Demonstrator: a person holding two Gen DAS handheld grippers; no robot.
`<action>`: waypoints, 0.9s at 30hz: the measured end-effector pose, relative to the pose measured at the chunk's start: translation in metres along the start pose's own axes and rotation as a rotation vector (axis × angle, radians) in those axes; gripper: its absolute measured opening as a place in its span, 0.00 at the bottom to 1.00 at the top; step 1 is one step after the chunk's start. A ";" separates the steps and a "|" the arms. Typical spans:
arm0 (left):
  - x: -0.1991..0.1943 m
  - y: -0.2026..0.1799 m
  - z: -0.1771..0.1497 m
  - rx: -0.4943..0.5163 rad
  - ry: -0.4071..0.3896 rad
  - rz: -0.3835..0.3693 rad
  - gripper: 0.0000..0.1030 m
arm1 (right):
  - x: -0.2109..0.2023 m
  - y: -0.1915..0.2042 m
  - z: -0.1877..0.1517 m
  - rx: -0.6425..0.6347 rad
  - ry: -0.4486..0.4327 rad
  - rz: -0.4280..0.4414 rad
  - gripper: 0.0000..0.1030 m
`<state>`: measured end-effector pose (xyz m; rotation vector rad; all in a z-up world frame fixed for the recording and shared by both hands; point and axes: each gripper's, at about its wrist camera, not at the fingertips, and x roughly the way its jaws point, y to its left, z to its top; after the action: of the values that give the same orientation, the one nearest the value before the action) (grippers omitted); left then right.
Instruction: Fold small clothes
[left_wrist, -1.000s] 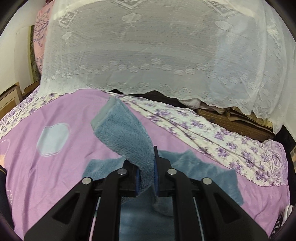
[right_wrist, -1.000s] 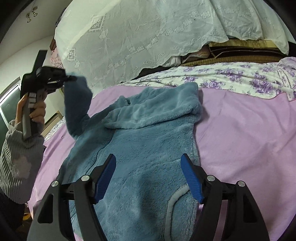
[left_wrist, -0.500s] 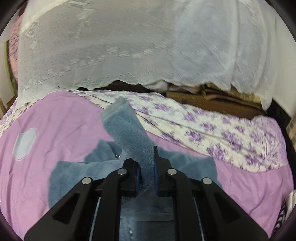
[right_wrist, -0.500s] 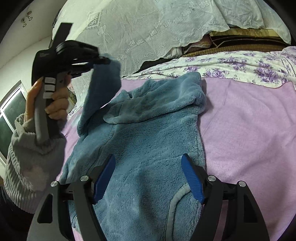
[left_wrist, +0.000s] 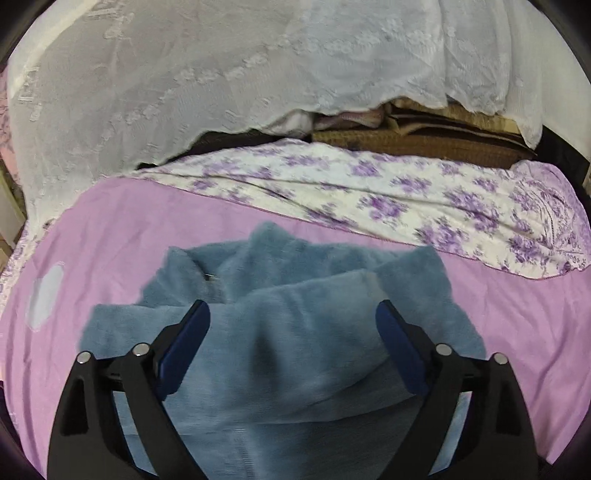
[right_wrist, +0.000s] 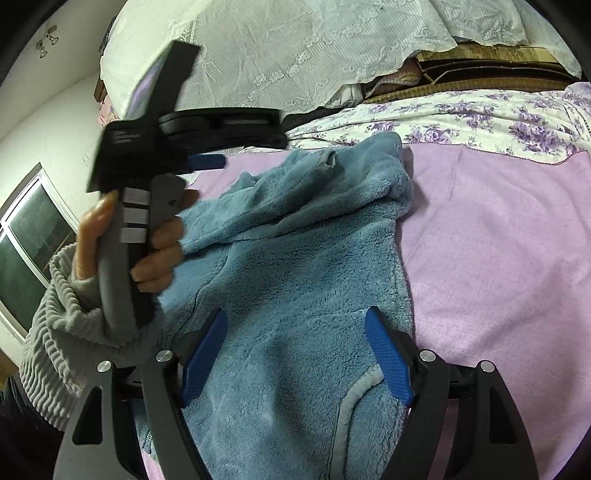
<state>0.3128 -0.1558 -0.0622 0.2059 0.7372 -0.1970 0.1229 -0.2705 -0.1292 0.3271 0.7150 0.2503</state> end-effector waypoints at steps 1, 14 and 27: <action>-0.004 0.008 0.000 -0.003 -0.009 0.015 0.91 | 0.001 0.000 0.001 0.001 -0.002 -0.001 0.75; 0.000 0.178 -0.049 -0.231 0.041 0.260 0.94 | 0.009 -0.004 0.076 0.126 -0.080 -0.040 0.68; 0.054 0.223 -0.092 -0.362 0.133 0.177 0.96 | 0.126 -0.010 0.121 0.183 0.021 -0.151 0.20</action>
<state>0.3481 0.0768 -0.1397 -0.0612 0.8684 0.1205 0.2973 -0.2628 -0.1226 0.4429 0.7810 0.0448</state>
